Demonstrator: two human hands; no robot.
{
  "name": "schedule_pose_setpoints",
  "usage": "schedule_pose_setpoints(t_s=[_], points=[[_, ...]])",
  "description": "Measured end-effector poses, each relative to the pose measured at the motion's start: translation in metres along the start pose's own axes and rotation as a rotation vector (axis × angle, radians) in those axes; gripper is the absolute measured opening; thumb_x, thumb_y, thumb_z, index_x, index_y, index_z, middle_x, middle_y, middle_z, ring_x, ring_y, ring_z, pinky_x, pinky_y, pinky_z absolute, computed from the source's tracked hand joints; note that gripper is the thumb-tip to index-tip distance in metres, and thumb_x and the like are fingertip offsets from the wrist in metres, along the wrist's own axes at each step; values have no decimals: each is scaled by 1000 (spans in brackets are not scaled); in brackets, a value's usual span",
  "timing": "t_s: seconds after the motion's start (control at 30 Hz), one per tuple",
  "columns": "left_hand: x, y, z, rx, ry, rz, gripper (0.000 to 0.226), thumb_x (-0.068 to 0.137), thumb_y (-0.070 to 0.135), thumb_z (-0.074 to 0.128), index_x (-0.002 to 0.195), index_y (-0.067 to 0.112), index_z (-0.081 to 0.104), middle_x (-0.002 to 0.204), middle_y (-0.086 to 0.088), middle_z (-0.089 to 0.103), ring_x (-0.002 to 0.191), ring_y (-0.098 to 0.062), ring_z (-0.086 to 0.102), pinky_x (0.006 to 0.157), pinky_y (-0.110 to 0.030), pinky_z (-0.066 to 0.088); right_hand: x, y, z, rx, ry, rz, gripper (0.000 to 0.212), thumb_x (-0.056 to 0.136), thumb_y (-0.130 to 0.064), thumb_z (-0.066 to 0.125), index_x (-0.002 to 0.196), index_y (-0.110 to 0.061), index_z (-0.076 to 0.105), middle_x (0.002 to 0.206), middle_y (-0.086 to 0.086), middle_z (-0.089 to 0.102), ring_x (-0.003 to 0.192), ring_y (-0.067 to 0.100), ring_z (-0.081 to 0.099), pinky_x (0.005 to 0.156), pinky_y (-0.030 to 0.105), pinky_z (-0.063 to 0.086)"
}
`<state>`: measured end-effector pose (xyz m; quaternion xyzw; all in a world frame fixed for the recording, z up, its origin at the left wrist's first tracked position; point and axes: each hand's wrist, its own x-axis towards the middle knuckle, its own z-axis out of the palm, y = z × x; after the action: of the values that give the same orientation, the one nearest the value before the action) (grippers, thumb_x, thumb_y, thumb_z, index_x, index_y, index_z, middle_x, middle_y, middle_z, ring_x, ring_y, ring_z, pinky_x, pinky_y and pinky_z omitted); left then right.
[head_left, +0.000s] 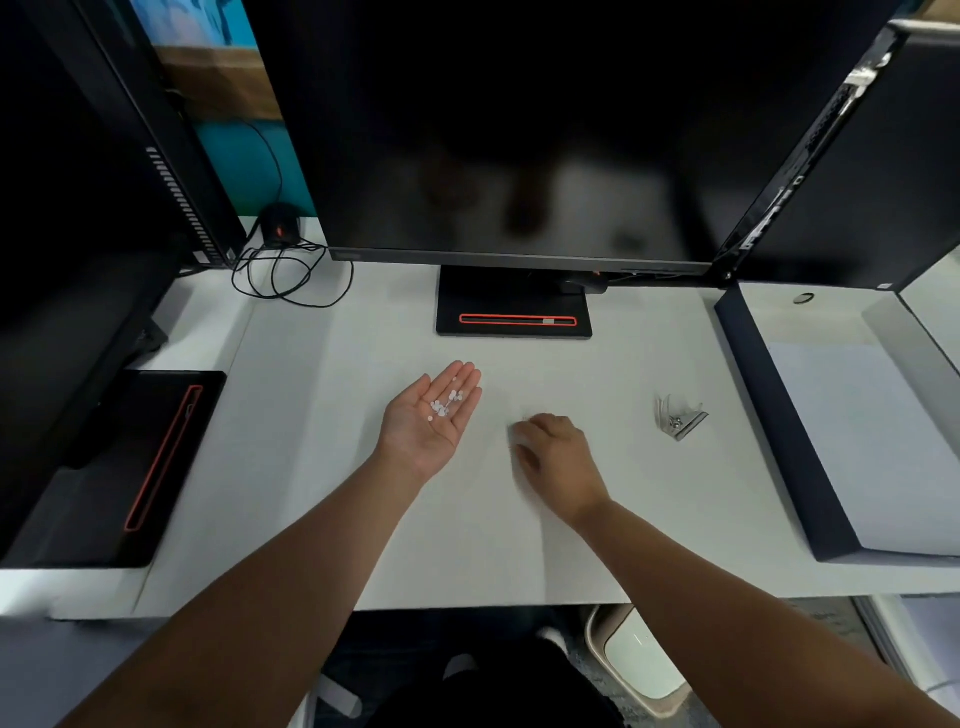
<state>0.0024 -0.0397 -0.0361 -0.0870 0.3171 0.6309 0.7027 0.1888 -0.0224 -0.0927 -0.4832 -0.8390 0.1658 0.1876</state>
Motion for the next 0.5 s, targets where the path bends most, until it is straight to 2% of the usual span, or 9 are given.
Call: schedule_pose_setpoints(t_s=[0.13, 0.33, 0.4, 0.5], points=[[0, -25, 4, 26, -1, -67, 38, 101, 21, 36, 111, -5, 62, 105, -17, 72, 105, -28, 66, 88, -37, 52, -7, 21, -13, -11, 56, 202, 8, 79, -1, 58, 80, -4, 65, 78, 14, 61, 74, 34, 55, 66, 39, 49], [-2, -67, 11, 80, 21, -173, 37, 101, 21, 38, 106, -6, 63, 99, -17, 73, 100, -28, 67, 84, -37, 52, -29, 53, -28, -113, 63, 331, 5, 82, -7, 60, 81, -3, 61, 79, 17, 63, 74, 38, 57, 63, 38, 44], [-3, -80, 13, 85, 26, -195, 37, 101, 20, 38, 105, -6, 63, 97, -18, 73, 99, -28, 67, 83, -37, 52, -40, 60, -33, -166, 85, 321, 12, 81, -13, 65, 91, -7, 63, 91, 13, 65, 82, 37, 58, 67, 38, 45], [-5, -96, 16, 78, 30, -205, 36, 100, 20, 39, 103, -7, 64, 97, -19, 73, 98, -29, 67, 82, -37, 53, -53, 62, -41, -176, 33, 247, 23, 85, -15, 61, 108, -12, 62, 110, 9, 63, 99, 35, 56, 78, 39, 44]])
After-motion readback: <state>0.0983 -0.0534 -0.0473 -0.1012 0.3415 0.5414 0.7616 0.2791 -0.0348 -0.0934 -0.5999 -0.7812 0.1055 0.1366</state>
